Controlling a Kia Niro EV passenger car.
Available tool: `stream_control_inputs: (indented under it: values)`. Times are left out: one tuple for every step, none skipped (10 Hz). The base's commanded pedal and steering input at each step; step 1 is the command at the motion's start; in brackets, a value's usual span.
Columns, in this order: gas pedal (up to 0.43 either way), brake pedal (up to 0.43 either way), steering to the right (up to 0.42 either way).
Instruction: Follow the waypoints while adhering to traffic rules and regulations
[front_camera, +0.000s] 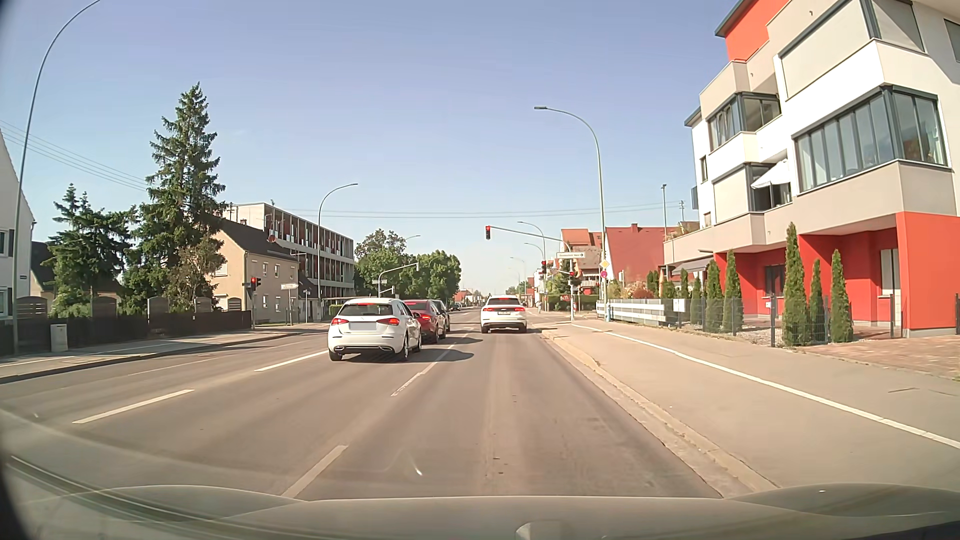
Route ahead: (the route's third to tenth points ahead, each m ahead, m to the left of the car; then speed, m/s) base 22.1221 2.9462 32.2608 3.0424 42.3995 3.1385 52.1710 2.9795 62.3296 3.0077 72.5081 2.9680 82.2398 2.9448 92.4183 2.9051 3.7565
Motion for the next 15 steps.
stream_control_inputs:
  values:
    - [0.0, 0.018, -0.005]
    - [0.0, 0.0, -0.005]
    - [0.0, 0.0, -0.005]
    - [0.0, 0.0, -0.005]
    - [0.0, 0.0, -0.005]
    - [0.0, 0.0, -0.005]
    - [0.0, 0.0, -0.004]
    - [0.0, 0.0, -0.005]
    - [0.0, 0.0, -0.005]
    - [0.0, 0.0, -0.004]
    - [0.0, 0.0, -0.004]
    - [0.0, 0.0, -0.004]
    - [0.0, 0.0, -0.004]
    - [0.0, 0.0, -0.004]
    - [0.0, 0.012, -0.004]
